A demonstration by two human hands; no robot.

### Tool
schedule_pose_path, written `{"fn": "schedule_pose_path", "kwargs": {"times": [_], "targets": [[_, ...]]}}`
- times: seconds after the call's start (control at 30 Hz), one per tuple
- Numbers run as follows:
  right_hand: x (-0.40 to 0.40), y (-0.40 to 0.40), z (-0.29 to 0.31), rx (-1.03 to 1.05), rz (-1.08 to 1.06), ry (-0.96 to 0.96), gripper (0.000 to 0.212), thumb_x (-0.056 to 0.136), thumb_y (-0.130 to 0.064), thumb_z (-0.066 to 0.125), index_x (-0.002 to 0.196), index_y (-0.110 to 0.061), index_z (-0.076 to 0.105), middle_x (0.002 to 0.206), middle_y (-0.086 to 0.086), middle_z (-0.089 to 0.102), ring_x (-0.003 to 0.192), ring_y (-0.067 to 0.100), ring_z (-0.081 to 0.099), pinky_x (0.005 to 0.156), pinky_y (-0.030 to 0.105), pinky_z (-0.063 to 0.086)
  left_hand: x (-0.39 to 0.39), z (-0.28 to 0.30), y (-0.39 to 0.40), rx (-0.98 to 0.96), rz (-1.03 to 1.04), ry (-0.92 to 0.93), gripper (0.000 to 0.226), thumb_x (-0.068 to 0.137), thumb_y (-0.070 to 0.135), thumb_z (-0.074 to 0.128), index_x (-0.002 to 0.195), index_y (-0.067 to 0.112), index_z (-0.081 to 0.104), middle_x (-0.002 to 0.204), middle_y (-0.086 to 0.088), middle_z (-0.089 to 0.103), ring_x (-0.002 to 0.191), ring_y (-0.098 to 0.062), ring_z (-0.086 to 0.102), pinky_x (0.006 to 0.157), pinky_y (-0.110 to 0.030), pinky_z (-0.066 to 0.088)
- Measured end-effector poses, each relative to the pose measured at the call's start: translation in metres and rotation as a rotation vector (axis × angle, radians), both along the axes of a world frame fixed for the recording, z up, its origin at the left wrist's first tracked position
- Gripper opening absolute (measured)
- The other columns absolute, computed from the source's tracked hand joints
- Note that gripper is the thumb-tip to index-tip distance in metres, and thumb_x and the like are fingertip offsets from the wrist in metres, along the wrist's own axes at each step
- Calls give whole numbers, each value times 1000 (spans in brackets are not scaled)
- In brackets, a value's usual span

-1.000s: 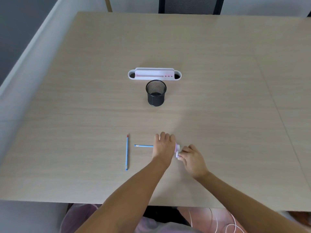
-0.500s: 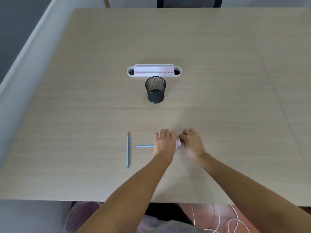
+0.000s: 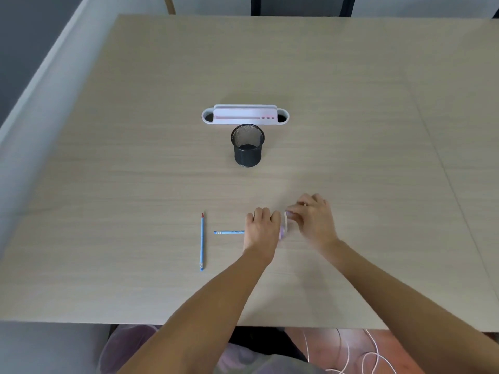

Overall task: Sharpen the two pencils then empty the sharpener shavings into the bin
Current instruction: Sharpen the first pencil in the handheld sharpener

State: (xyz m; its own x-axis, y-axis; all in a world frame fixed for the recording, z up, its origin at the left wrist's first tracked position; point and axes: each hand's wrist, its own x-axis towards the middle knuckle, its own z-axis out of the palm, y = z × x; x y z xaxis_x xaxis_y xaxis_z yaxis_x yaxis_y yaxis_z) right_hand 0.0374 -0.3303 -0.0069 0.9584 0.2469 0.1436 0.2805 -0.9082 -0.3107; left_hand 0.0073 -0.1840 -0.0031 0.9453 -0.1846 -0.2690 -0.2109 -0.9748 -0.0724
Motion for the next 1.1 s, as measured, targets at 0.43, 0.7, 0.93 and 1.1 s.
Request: {"fn": "schedule_pose_path", "kwargs": {"times": [0.43,0.7,0.93,1.1], "targets": [[-58,-5,15,163,42,97,26,89,-32,42,79,-24,65,79,-8,56,78,14,43,67,30,30,3,5,-2,25,-39,-71,46,66,15,71,103,14,43,102,-6,51,93,-24,47,74,-30,38],[4,6,-19,-72,-6,38,13,74,-21,61,65,-25,70,68,-5,57,67,23,49,61,28,25,8,3,-4,-23,34,-27,59,30,31,86,78,20,53,72,1,54,69,-19,50,56,-27,35],[-75,-1,-13,87,1,168,30,86,-29,40,73,-23,66,74,-6,58,71,21,50,64,28,30,5,6,-4,52,-17,-54,56,41,26,84,86,20,51,82,0,55,77,-18,51,58,-28,26],[-34,-4,22,63,1,-3,25,87,-34,45,76,-27,66,76,-8,59,74,19,48,64,26,17,6,2,-1,1,-41,-44,54,60,18,78,100,14,41,99,-6,51,92,-24,47,70,-29,36]]}}
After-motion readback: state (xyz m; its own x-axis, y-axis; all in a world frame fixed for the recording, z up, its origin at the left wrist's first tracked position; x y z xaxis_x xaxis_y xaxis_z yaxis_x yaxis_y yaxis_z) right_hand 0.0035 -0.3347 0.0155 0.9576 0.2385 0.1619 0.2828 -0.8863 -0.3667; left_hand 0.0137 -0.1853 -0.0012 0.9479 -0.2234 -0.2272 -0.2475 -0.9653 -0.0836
